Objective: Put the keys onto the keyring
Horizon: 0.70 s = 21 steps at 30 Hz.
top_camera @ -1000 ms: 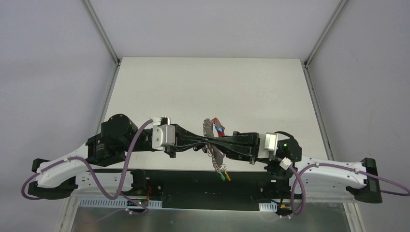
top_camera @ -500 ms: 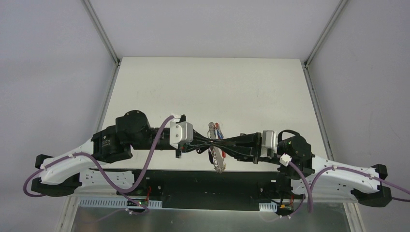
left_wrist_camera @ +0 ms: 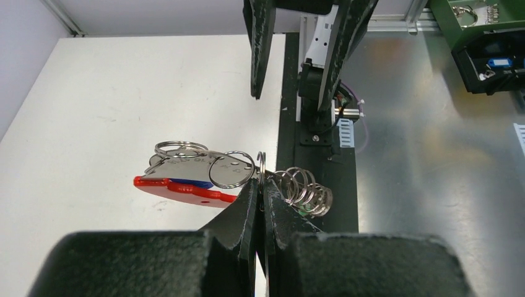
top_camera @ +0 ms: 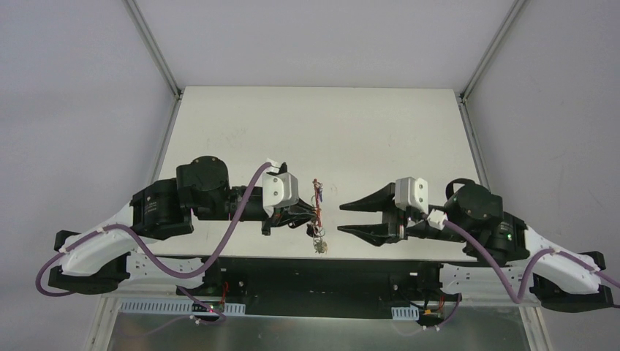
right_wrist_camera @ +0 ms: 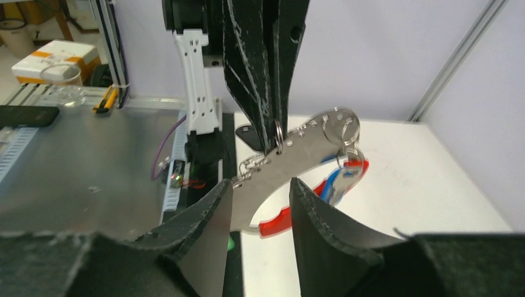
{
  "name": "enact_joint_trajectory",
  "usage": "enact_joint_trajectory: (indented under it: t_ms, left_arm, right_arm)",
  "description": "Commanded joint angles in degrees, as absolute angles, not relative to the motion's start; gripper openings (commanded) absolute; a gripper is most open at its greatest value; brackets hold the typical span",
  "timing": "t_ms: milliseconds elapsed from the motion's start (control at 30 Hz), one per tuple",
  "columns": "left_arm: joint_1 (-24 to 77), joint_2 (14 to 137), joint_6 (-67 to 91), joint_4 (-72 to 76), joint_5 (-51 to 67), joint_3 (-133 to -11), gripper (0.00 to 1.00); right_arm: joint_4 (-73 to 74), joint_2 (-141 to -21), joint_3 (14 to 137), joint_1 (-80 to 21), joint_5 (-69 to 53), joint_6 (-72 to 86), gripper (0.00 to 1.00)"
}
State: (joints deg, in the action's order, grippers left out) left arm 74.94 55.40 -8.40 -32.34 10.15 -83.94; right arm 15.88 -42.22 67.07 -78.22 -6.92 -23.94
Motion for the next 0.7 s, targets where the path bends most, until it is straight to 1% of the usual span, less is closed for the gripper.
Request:
enact_joint_trajectory:
  t_ms: [0,200,333,533,667]
  left_arm:
    - [74.9,56.74,-5.78,-36.97,13.08,-89.0,0.0]
    - [74.88,58.7,-3.57,-42.6,16.04,-90.83,0.0]
    - [74.88,59.33,-3.25,-44.61,17.7,-90.51,0.0]
    - [74.88,59.69,-3.64,-45.56,18.38,-89.06,0.0]
    - [74.93,60.62,-4.12,-45.73,19.19,-88.91,0.0]
  right_arm:
    - [33.13,-47.64,75.28,-78.31,-5.3,-19.95,0.44]
    - [39.18,-52.89,80.81,-78.28,-5.84,-19.42,0.44]
    - [36.62,-52.27,79.91,-78.31,-9.65,-21.73,0.43]
    - [38.27,-53.78,82.79,-78.3,-14.96,-22.29,0.43]
    - [36.45,-54.35,82.68,-78.3,-17.18,-23.01,0.42]
